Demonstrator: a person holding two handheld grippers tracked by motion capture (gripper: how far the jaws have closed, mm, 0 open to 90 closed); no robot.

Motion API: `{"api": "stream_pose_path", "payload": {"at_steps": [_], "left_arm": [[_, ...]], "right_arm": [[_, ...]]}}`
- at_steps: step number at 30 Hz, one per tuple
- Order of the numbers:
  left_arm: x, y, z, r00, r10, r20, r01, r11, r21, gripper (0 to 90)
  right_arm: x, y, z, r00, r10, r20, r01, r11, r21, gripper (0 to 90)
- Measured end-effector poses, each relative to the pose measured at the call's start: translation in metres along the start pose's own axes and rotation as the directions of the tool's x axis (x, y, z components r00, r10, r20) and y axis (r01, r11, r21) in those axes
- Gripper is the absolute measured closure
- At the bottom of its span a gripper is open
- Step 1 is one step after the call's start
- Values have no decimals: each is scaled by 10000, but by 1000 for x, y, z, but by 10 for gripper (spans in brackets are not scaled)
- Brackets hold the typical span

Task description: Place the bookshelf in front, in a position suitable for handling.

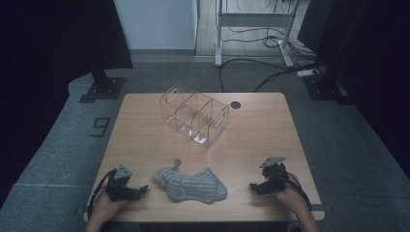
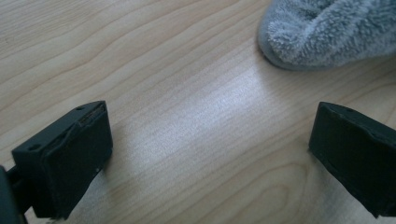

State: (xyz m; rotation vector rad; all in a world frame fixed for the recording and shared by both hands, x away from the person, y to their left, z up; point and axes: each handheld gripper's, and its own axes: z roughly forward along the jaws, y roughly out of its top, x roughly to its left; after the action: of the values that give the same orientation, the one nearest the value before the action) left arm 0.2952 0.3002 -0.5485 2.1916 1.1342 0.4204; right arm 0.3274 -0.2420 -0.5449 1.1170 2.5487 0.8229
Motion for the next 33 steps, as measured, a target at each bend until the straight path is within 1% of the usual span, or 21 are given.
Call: {"api": "stream_pose_path", "payload": {"at_steps": [1,12,26,33], "left_arm": [[0,0,0,10000,2,12,-2,10000,4,0],[1,1,1,10000,-26,-11,26,10000,-11,0],[1,2,2,10000,-37,-45,37,10000,-4,0],[1,2,2,10000,-38,-42,38,10000,-3,0]], "right_arm": [[0,-1,0,10000,28,38,-28,10000,-87,0],[0,-1,0,9999,79,71,-78,9999,-121,0],[0,0,1,10000,44,62,-44,10000,-40,0],[1,2,0,10000,19,34,-20,9999,156,0]]}}
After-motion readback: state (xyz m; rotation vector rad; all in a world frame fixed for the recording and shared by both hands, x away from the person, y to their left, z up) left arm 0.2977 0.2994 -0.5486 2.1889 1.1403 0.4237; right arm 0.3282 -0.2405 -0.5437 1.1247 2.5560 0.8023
